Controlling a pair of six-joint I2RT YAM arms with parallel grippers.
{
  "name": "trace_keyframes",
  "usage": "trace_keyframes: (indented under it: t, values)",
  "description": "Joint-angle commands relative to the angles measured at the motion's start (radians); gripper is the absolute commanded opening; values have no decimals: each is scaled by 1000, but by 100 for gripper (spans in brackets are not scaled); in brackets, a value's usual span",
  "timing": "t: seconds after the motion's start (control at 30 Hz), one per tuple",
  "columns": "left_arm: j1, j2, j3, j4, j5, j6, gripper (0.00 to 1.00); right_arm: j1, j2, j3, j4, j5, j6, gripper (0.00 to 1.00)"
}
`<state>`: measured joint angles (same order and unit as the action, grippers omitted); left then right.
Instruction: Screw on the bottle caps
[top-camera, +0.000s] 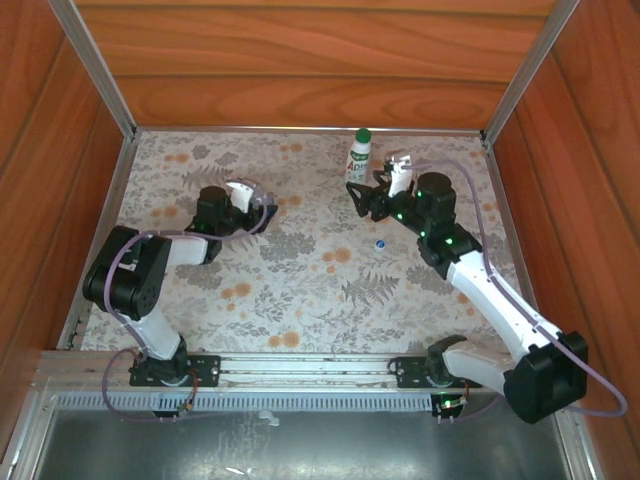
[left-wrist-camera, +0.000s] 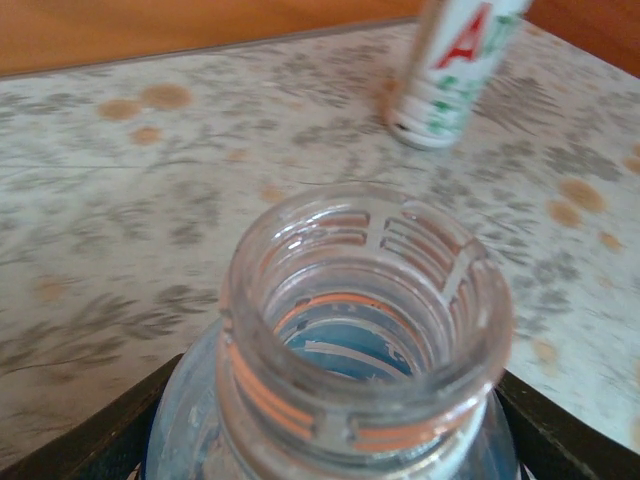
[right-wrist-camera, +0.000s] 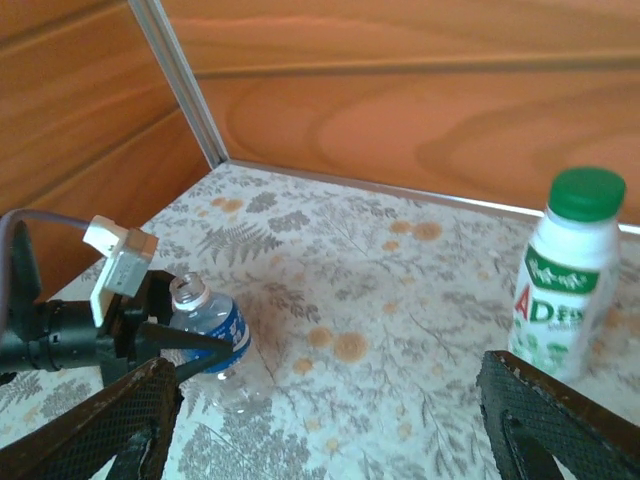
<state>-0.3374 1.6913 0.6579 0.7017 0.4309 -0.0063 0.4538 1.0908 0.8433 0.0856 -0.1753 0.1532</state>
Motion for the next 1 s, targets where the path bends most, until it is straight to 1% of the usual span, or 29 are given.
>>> trace_keyframes:
  t: [0.0,0.03,0.13,0.2,0.3,0.4,0.43,0.5,0.57,0.63,0.73,0.8,0.87,0.97]
  values:
    - [-68,-28,-18,-17,72,88,66,9,-72,-76,-25,73,43,82]
    - [-89,-28,-22,-18,97,110,66,9,-99,-103,-28,90,53,82]
    - [-144,-31,-36,-18,235,190,66,9,-181,-174,-41,132,88,82]
    - [-185,-29,-32,-18,275,214,66,9,-235,-214,-46,165,137,83]
    - [-266,-17,-22,-18,282,257,66,8,-312,-289,-36,182,197,94]
    - [-335,18,2,-18,276,256,66,8,-379,-355,-31,231,170,96]
    - [-354,31,10,-18,271,260,66,8,-403,-367,-47,247,139,98]
    - [-389,55,20,-16,252,270,66,8,-440,-376,-76,291,130,99]
    - [-408,76,35,-14,248,263,66,8,-464,-389,-79,306,118,99]
    - [-414,95,50,-13,257,243,66,8,-468,-396,-78,265,70,100]
    - [-416,92,47,-1,259,239,67,8,-474,-411,-49,256,59,100]
    - [-417,76,33,24,243,234,71,8,-478,-419,-41,258,55,100]
    - [-417,71,13,74,228,225,80,8,-466,-421,-41,257,52,100]
    - [-417,90,-8,158,219,193,88,8,-422,-401,-65,252,60,100]
